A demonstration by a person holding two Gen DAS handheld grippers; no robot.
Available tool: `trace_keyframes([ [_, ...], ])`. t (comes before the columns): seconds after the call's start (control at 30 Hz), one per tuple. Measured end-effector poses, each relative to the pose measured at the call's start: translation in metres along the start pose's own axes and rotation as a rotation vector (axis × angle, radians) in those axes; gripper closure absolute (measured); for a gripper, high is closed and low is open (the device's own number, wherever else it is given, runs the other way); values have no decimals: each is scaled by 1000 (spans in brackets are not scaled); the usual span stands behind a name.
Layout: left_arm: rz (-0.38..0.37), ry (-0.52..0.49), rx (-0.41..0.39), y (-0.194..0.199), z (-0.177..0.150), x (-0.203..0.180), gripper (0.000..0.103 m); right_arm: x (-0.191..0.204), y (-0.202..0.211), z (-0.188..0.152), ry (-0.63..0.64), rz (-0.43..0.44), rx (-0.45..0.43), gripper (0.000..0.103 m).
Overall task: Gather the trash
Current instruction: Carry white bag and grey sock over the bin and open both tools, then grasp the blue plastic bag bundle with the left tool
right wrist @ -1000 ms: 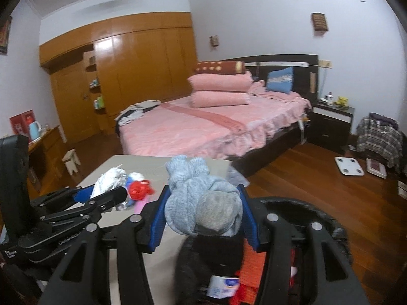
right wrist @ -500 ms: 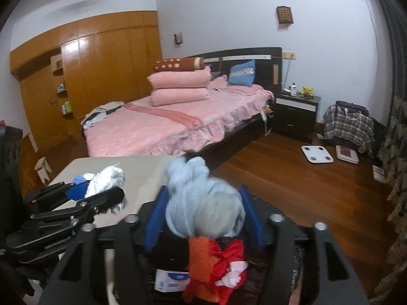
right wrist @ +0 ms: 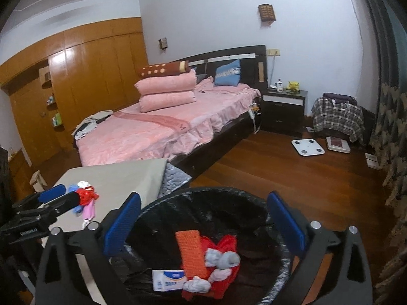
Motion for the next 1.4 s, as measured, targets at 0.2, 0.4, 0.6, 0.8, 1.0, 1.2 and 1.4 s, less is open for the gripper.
trace_keyframes([
  [0.2,104,27,-18,25,-5,50,13,42,-14,-3,42,69,17,6],
  [0.4,198,74,-19,41,-11,105,13,93,-42,-10,85,150,52,6],
  [0.6,271,117,-17,45,-14,147,13,131,-71,-13,124,198,71,6],
  [0.8,315,141,-13,38,-14,178,13,157,-102,-12,131,230,83,6],
  [1.0,346,153,-3,20,-12,203,13,175,-135,-14,135,242,105,6],
  [1.2,369,161,36,-12,-14,223,13,182,-174,-18,132,238,142,6],
  [1.4,382,162,91,-48,-21,238,19,185,-208,-22,126,225,175,6],
])
Point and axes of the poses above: each gripper's, at about its wrist camera, not at the fingertips, and y roughly against the way its jaws point, x to its left, z to its top, the point moved 4 cm from there along -y, roughly the way its jaws point, and after that the axes turned 12 degrees about z, right-handed, at the moved point
